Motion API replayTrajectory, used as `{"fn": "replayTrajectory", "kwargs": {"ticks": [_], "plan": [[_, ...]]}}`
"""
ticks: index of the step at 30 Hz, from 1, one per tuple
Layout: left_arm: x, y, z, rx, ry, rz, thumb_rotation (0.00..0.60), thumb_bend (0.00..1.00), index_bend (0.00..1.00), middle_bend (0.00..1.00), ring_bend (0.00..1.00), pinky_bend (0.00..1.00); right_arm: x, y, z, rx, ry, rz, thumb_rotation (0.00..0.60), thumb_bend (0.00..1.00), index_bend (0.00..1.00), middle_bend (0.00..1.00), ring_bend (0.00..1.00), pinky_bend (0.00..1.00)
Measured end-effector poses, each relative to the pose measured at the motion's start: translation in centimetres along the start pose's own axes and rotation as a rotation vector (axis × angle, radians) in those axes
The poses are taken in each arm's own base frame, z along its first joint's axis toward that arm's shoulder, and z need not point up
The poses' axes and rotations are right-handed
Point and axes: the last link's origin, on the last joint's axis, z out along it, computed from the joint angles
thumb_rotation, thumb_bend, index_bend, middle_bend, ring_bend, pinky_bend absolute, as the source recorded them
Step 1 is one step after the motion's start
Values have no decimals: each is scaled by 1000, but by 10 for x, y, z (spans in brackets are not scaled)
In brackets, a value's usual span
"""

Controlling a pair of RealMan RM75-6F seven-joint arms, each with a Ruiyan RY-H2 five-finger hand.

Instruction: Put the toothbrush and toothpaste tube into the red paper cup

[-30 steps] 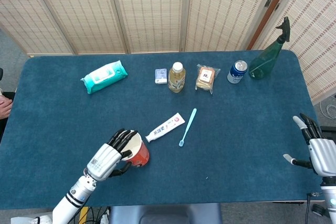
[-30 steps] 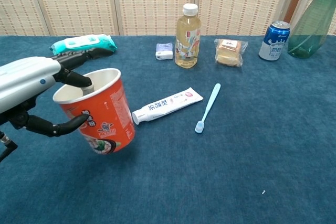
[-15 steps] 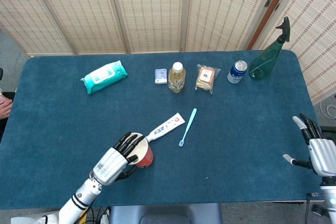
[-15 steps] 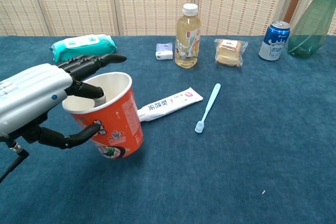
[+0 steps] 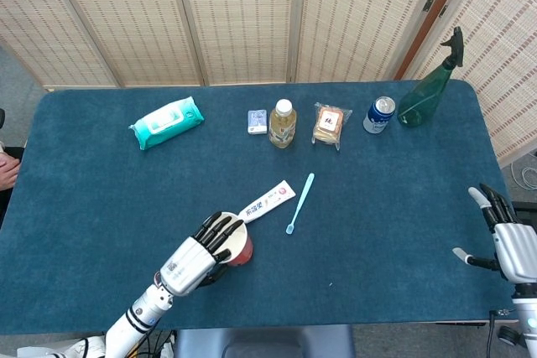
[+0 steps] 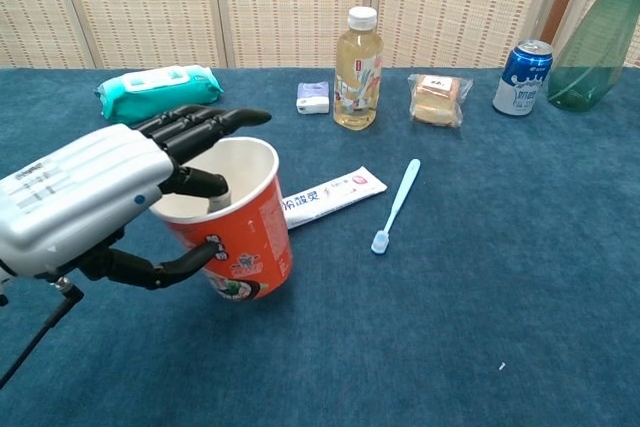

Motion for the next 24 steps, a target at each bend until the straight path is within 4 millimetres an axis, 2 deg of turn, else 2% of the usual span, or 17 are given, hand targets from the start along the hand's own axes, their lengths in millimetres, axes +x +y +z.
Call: {"fn": "replayTrajectory", "kwargs": {"ticks": [17,21,24], "plan": [[-18,17,11,-50,-33,31,600,533,760,0,0,0,-2,3,-2,-6,-2,8,600,0,0,0,0,327],[-18,22,12,-60,-34,31,600,534,635,0,0,0,-2,4,-2,-8,-2,10,600,0,0,0,0,327],[-17,24,11,-60,-37,32,600,533,476,0,0,0,-2,4,-2,-9,-2,12,600,0,0,0,0,327]]}}
